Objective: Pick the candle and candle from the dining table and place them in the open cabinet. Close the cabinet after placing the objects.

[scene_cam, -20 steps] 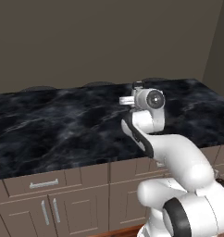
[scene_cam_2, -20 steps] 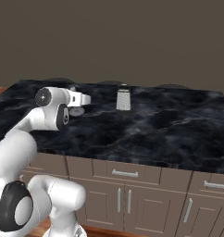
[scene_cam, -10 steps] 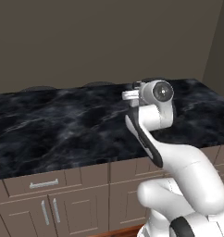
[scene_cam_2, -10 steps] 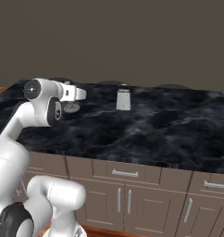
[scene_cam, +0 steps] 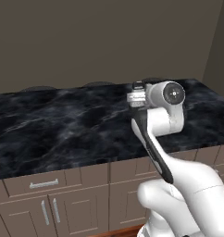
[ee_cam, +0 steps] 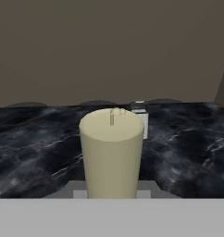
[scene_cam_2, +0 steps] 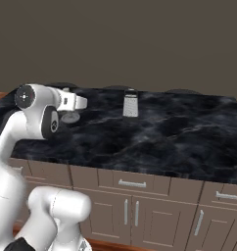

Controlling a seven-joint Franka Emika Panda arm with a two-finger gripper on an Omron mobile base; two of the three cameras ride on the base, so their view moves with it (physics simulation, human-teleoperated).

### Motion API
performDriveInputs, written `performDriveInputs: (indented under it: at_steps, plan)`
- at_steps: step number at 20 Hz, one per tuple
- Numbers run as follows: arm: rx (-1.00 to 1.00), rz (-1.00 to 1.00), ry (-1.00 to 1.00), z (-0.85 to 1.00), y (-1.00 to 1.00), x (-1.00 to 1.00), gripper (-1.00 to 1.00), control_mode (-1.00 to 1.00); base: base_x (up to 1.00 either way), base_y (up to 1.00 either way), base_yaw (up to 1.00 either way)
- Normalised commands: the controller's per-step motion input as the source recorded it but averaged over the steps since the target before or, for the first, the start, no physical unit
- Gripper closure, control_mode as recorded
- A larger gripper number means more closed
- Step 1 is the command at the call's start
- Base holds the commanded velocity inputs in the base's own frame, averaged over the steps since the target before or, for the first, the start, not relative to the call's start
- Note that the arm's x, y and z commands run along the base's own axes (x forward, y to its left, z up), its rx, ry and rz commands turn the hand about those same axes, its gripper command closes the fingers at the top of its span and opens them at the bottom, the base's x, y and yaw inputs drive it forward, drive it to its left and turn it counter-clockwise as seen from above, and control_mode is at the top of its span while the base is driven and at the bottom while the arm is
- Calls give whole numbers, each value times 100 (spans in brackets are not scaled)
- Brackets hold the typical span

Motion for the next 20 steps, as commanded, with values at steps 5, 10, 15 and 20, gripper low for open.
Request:
performDriveInputs:
  at_steps: [5, 10, 15, 20]
  plan:
    - [5, 0, 0, 20, 0, -41, 100, -100, 0, 0, 0]
    - [0, 0, 0, 16, 0, -52, 100, -100, 0, 0, 0]
    - [0, 0, 0, 19, -4, -62, 100, -100, 0, 0, 0]
    - [0, 2, 0, 12, -4, -48, 100, -100, 0, 0, 0]
